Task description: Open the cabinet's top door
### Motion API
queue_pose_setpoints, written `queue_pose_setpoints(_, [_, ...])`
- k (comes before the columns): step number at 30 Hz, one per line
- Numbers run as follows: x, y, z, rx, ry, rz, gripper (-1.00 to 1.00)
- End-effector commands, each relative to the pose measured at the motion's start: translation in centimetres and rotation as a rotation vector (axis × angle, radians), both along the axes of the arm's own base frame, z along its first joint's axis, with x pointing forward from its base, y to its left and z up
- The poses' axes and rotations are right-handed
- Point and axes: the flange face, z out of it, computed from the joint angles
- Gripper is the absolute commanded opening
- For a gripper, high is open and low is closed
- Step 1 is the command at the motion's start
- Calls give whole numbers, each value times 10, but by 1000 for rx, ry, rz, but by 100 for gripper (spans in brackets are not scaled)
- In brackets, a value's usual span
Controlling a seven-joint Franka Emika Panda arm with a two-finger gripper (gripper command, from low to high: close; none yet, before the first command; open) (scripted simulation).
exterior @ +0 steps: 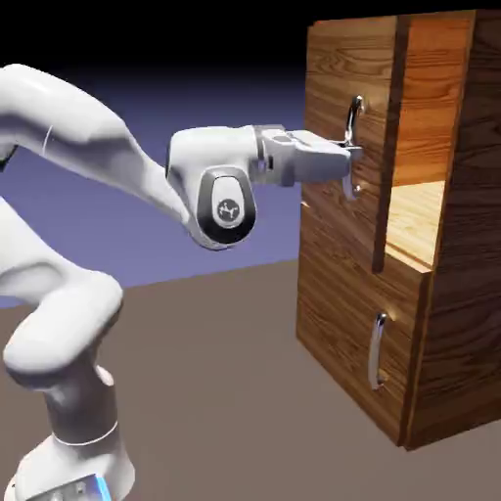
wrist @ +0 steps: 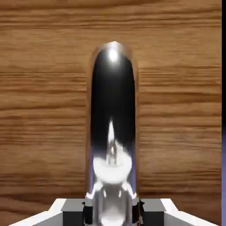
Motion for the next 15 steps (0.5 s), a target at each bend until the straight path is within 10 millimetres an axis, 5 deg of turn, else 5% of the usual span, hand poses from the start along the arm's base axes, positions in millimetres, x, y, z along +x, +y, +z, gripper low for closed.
queue_pose_setpoints(1, [-1,0,0,2,1,-1,-100])
queue_pose_setpoints(15, [-57,43,0,3,3,-175,-100])
